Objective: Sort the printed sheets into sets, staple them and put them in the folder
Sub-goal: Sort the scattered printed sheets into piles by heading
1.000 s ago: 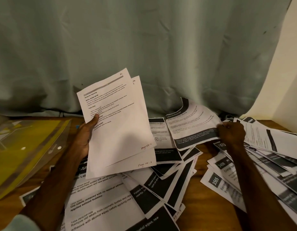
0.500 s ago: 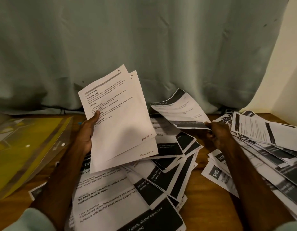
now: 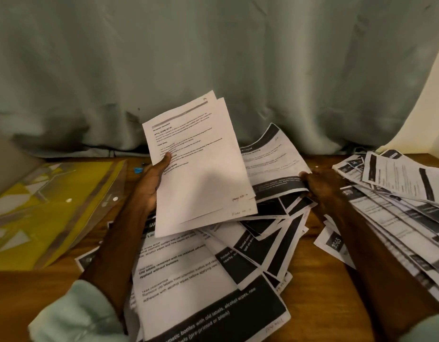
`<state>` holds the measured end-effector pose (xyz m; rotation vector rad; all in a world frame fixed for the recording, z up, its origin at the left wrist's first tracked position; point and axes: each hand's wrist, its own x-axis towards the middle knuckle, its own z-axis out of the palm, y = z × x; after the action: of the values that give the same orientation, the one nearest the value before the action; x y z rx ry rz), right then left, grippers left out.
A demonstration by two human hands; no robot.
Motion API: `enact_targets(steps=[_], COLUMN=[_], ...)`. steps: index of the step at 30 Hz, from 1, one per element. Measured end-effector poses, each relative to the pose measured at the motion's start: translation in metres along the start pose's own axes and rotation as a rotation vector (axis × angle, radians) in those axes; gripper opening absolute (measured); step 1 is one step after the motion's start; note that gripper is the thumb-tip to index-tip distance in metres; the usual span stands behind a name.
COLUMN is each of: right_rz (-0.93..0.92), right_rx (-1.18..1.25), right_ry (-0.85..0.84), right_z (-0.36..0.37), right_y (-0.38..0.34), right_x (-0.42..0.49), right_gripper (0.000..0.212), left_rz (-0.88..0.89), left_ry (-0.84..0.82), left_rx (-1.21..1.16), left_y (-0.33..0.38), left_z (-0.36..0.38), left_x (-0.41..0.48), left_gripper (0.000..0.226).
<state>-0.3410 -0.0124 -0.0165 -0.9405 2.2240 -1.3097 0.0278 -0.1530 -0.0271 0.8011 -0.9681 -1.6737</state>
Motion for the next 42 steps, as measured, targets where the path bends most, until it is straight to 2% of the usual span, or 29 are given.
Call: enact_targets(steps=[5, 8, 13, 16, 18, 20, 21, 22, 24, 25, 28, 29, 31, 34, 39, 42], right_rz=[0.014, 0.0, -0.108, -0.217, -0.273, -0.338, -0.332, -0.239, -0.024, 0.004, -0.073, -0.069, -0.026, 0.034, -0.02, -0.042], right_rx=[0.11, 0.144, -0.031, -0.341, -0.462, -0.327, -0.139, 0.074, 0.432, 0.503, 0.402, 0.367, 0.368, 0.395, 0.362, 0.324], right_ry=[-0.099, -0.126, -0.199, -0.28, -0.244, -0.172, -0.132, -0.154, -0.383, -0.486, -0.492, -0.46, -0.42, -0.401, -0.506, -0.408], right_z=[0.006, 0.011, 0.017, 0.01, -0.004, -0.018, -0.028, -0.04, -0.06, -0.069, -0.093, -0.1, -0.105, -0.104, -0.082, -0.081], right_y=[-0.002, -0.004, -0.01, -0.02, -0.029, -0.031, -0.031, -0.034, -0.036, -0.034, -0.013, -0.007, 0.008, 0.021, 0.024, 0.022], right_x=[-0.016, -0.027, -0.04, -0.048, -0.061, -0.075, -0.087, -0.101, -0.13, -0.142, -0.17, -0.178, -0.184, -0.197, -0.208, -0.196], right_gripper=[0.017, 0.021, 0.029, 0.02, 0.019, 0.038, 0.049, 0.059, 0.073, 0.073, 0.03, 0.026, 0.029, 0.016, 0.031, 0.024], left_rz=[0.007, 0.009, 0.029, 0.025, -0.012, -0.037, -0.05, -0.058, -0.038, -0.011, 0.001, 0.011, 0.028, -0.015, 0.023, 0.042], left_ry=[-0.036, -0.062, -0.066, -0.058, -0.092, -0.122, -0.122, -0.117, -0.107, -0.099, -0.121, -0.131, -0.137, -0.158, -0.15, -0.181], left_rx=[0.038, 0.037, 0.165, 0.235, 0.245, 0.237, 0.24, 0.251, 0.313, 0.35, 0.377, 0.403, 0.48, 0.492, 0.617, 0.646], left_y=[0.008, 0.015, 0.036, 0.044, 0.042, 0.032, 0.026, 0.018, -0.001, -0.011, -0.038, -0.045, -0.054, -0.06, -0.043, -0.034], left_z=[0.022, 0.041, 0.074, 0.085, 0.088, 0.091, 0.094, 0.099, 0.11, 0.116, 0.133, 0.137, 0.138, 0.126, 0.095, 0.078], left_x=[-0.014, -0.02, -0.043, -0.065, -0.084, -0.104, -0.115, -0.126, -0.148, -0.156, -0.183, -0.191, -0.205, -0.218, -0.227, -0.223], left_gripper=[0.045, 0.044, 0.041, 0.035, 0.035, 0.035, 0.036, 0.037, 0.037, 0.038, 0.034, 0.03, 0.022, 0.027, 0.015, 0.019])
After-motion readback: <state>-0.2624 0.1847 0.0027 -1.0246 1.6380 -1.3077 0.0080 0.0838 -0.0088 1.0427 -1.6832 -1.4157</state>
